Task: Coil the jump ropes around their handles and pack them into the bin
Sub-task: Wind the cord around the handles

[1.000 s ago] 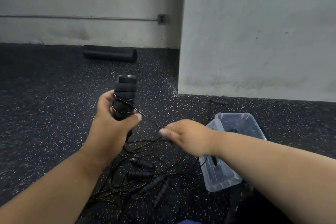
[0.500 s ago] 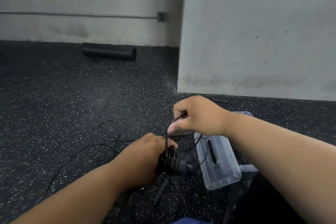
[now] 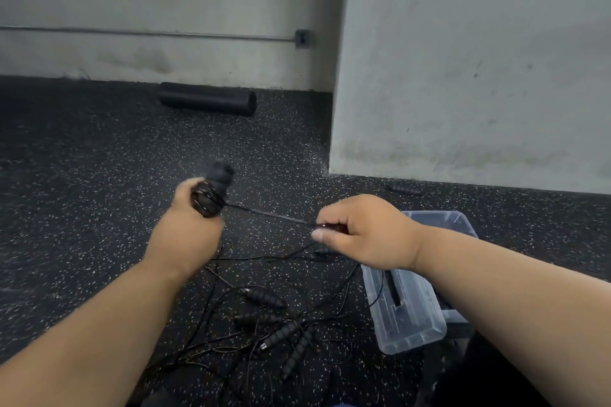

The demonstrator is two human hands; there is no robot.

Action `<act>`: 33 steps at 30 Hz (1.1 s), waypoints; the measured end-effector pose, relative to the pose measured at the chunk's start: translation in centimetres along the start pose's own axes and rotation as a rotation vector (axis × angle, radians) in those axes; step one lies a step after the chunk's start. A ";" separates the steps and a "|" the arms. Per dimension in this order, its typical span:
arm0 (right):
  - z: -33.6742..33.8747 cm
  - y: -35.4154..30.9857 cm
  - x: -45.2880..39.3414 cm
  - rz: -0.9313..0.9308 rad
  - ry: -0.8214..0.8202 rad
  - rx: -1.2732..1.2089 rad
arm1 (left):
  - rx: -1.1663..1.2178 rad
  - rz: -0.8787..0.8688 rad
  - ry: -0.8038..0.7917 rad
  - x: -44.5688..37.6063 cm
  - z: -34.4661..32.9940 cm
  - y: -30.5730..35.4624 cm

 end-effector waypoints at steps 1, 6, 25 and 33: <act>0.5 -1.2 0.2 0.054 0.027 0.018 | -0.215 0.013 -0.047 -0.6 -0.6 -0.9; 2.9 -5.4 0.4 0.209 0.147 0.036 | -0.812 -0.093 -0.377 1.1 -7.1 -2.1; -4.5 0.8 -0.8 -0.233 -0.142 -0.106 | 0.440 -0.180 -0.136 2.6 -4.5 2.7; -0.4 -4.4 0.1 -0.040 -0.089 0.249 | -0.712 -0.156 -0.466 1.7 -8.9 -1.4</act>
Point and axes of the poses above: each hand's wrist, its own x-axis away from the middle knuckle, its own z-axis out of the back of the hand, y = z × x, the point moved 8 cm from there along -x, towards the middle knuckle, and after that the axes turned 8 degrees about -y, right-handed, at the moved point
